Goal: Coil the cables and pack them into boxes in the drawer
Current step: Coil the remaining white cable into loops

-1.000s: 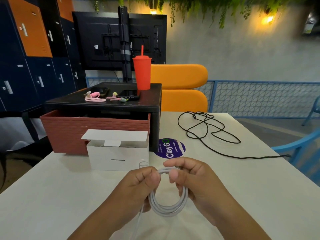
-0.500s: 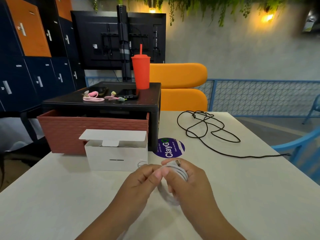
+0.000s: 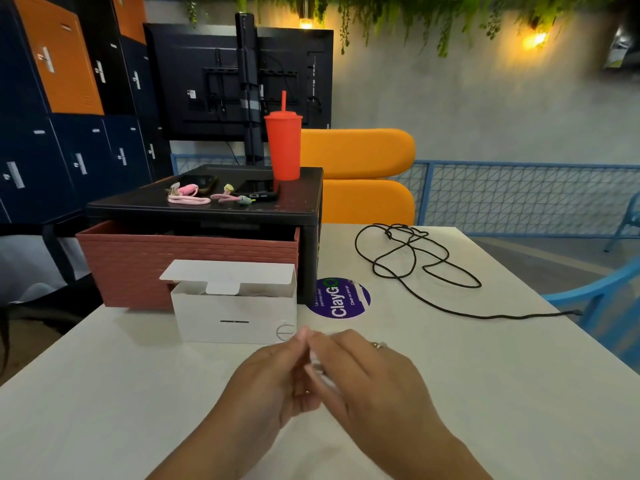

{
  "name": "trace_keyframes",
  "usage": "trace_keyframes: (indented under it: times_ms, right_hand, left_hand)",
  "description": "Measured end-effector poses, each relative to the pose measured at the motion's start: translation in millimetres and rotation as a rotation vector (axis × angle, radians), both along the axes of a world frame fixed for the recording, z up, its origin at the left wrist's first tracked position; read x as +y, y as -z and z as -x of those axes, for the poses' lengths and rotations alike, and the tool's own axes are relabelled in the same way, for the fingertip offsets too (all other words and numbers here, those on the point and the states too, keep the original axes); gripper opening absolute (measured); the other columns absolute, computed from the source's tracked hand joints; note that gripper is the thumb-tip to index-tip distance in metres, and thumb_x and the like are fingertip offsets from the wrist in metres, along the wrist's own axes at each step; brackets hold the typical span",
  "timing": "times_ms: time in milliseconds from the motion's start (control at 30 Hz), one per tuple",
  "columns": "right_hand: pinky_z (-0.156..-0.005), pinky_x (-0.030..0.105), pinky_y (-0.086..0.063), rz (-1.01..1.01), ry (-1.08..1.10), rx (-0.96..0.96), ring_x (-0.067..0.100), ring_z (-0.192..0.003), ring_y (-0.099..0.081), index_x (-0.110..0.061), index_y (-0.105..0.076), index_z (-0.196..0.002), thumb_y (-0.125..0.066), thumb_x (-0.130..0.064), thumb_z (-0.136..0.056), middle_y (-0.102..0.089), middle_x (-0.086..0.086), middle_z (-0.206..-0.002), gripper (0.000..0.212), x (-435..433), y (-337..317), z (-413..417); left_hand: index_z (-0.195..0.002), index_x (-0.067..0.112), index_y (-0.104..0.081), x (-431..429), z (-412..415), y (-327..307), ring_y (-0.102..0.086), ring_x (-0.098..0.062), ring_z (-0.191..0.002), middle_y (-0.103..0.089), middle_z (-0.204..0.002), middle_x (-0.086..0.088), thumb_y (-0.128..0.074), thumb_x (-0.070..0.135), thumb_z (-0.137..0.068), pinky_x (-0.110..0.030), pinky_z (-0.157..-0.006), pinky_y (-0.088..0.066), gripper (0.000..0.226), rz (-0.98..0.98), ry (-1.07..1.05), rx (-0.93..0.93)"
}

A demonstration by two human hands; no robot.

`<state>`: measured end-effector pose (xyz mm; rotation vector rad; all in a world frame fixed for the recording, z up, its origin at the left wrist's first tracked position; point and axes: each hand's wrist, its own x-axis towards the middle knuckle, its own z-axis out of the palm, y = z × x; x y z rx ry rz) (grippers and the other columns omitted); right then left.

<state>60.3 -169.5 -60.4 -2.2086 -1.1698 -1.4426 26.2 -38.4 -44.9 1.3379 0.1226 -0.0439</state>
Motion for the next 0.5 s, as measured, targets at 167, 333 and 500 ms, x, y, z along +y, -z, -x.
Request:
trace_keyframes:
  times_ms: [167,333,500]
  right_hand:
    - [-0.057,0.022,-0.035,0.099,-0.023,0.011,0.012,-0.064,-0.049,-0.013,-0.052,-0.113,-0.051,-0.027,-0.087,-0.063,-0.002,-0.082,0.03,2,6,1]
    - [-0.058,0.022,-0.035,0.064,-0.095,0.043,0.015,-0.066,-0.046,-0.013,-0.054,-0.108,-0.049,-0.019,-0.087,-0.047,-0.001,-0.087,0.022,7,5,5]
    - [-0.07,0.021,-0.034,-0.057,-0.099,0.109,0.015,-0.081,-0.041,-0.011,-0.066,-0.102,-0.048,-0.019,-0.09,-0.042,-0.001,-0.098,0.022,6,3,5]
  left_hand:
    - [-0.116,-0.006,-0.059,18,-2,-3,-0.055,-0.02,-0.064,-0.055,-0.084,-0.013,-0.06,0.037,-0.068,-0.033,-0.064,-0.047,0.065,0.093,0.201,0.171]
    - [-0.084,0.012,-0.075,29,-1,-7,-0.057,-0.018,-0.059,-0.061,-0.071,-0.005,-0.052,0.033,-0.077,-0.033,-0.063,-0.048,0.031,0.225,0.356,0.224]
    - [-0.101,0.015,-0.073,31,-1,-3,-0.064,-0.02,-0.078,-0.067,-0.093,-0.006,-0.07,0.037,-0.071,-0.037,-0.079,-0.051,0.038,0.35,0.487,0.154]
